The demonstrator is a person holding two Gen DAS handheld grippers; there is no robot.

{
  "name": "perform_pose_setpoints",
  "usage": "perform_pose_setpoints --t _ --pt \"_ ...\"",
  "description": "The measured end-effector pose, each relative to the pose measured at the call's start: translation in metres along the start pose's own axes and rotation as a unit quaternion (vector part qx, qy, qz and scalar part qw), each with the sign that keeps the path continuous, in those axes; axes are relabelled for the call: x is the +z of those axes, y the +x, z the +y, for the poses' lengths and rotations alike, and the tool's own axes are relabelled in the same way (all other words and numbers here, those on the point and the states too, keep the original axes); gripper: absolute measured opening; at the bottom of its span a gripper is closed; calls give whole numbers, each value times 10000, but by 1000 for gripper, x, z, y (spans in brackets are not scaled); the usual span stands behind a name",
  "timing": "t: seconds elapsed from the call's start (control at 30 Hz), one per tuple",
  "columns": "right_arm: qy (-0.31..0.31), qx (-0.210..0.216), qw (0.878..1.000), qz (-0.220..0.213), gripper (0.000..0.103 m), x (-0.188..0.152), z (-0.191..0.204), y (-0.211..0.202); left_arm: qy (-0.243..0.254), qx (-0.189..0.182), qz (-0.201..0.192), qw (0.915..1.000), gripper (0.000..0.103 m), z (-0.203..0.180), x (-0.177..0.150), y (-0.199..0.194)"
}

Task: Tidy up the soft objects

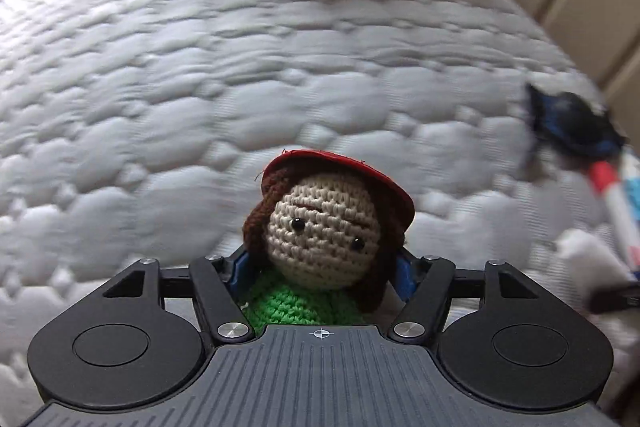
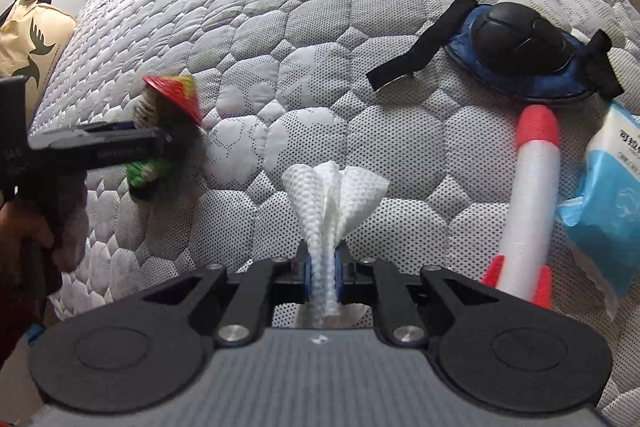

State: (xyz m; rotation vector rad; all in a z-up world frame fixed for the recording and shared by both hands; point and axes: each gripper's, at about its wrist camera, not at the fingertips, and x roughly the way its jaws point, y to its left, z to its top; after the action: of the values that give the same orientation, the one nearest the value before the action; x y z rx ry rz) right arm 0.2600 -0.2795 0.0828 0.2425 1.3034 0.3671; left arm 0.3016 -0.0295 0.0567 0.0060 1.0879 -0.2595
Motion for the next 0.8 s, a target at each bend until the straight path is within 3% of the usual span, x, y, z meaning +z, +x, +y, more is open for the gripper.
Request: perform_pose_setpoints --t 0.1,0.17,0.23,0.3,0.37,0.43,0.53,0.67,0.73,0.8 --pt "-27 -30 9999 -100 13 2 -1 -8 -141 -808 117 9966 70 -27 -12 4" --pt "-45 -57 9998 -165 14 3 -1 -11 89 -1041 211 9943 72 -49 -21 5" --pt "-62 -96 9997 -222 14 4 -2 -13 609 -811 248 9945 75 -66 -30 7" --pt "-119 -167 9993 -322 14 6 0 -16 1058 -564 257 9925 87 -78 -35 7" --pt "-173 -241 9985 -471 14 11 3 -20 1060 -533 179 9928 94 -75 -36 0" --pt "-162 -193 9978 -608 14 19 5 -21 845 -554 151 9948 94 -65 -37 -10" --pt "133 388 9969 -667 14 32 12 -20 363 -576 236 9974 97 -47 -38 -16" --pt "683 1911 9788 -277 14 46 31 -1 -27 -569 355 9977 98 -28 -50 -25" --pt "822 2035 9756 72 14 46 42 20 -140 -545 470 9973 99 -21 -57 -27" --pt "917 1881 9775 273 14 41 43 32 -203 -508 586 9968 99 -14 -65 -27"
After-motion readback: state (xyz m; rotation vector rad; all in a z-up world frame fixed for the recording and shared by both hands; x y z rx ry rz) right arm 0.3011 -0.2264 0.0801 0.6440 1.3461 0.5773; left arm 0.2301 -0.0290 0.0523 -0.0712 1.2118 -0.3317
